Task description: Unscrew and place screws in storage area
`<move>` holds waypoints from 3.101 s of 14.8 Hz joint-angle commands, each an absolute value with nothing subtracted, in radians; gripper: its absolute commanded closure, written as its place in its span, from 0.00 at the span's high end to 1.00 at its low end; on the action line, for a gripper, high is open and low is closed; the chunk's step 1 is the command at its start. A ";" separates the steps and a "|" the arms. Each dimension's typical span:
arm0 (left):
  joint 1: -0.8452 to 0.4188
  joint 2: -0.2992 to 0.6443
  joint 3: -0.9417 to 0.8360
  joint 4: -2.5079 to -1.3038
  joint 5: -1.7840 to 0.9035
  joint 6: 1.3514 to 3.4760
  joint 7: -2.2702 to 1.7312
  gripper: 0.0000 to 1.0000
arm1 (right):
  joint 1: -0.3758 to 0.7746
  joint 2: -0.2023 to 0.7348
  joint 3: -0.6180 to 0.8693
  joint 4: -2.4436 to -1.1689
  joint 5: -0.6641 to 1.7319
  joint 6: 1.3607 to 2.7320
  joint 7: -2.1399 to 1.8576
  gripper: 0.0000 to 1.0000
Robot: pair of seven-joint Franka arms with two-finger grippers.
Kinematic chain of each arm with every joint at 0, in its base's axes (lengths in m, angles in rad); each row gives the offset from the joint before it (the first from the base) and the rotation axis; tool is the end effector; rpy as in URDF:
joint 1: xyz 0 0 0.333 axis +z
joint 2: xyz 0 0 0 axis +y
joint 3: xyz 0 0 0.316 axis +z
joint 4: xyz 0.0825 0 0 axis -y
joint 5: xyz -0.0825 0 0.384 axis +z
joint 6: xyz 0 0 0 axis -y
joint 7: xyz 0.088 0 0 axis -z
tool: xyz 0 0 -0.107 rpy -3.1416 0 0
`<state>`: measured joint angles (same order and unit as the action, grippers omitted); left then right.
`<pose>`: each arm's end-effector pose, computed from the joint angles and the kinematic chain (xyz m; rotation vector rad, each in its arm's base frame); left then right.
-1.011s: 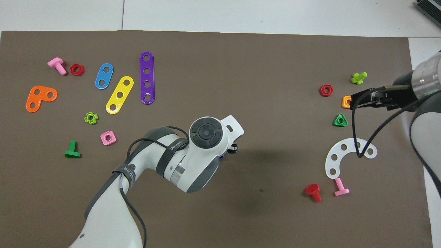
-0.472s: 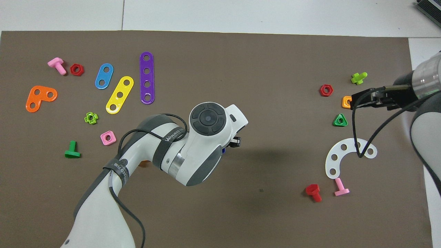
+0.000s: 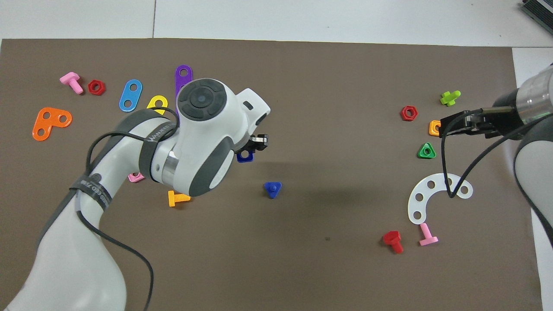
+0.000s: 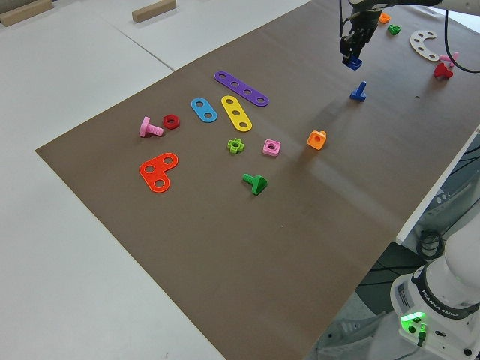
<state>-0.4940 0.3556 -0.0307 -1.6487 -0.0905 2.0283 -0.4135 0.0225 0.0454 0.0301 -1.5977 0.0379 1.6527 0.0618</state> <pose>0.5706 -0.3339 0.4096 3.0463 -0.1069 -0.0310 0.5738 0.0336 0.5934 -3.1019 0.0189 -0.0114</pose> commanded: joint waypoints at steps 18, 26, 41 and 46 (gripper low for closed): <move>-0.201 0.281 -0.034 -1.985 -0.086 2.273 -0.052 1.00 | 0.507 0.122 0.035 -1.896 0.031 2.089 0.711 0.99; -0.094 0.298 -0.032 -1.798 -0.086 2.108 -0.051 1.00 | 0.620 0.230 0.035 -1.931 0.020 2.279 0.762 0.93; -0.052 0.180 -0.011 -1.463 -0.011 1.588 -0.054 1.00 | 0.664 0.295 0.035 -2.000 -0.107 2.424 0.755 0.69; -0.055 0.109 -0.011 -1.480 -0.003 1.588 -0.051 1.00 | 0.663 0.296 0.035 -2.019 -0.114 2.451 0.752 0.67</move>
<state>-0.0463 0.1502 -0.0134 -1.4609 -0.0229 1.6082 -0.0504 0.6615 0.2989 0.0391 -1.9972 -0.0884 2.4189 0.7475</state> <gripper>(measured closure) 0.000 0.313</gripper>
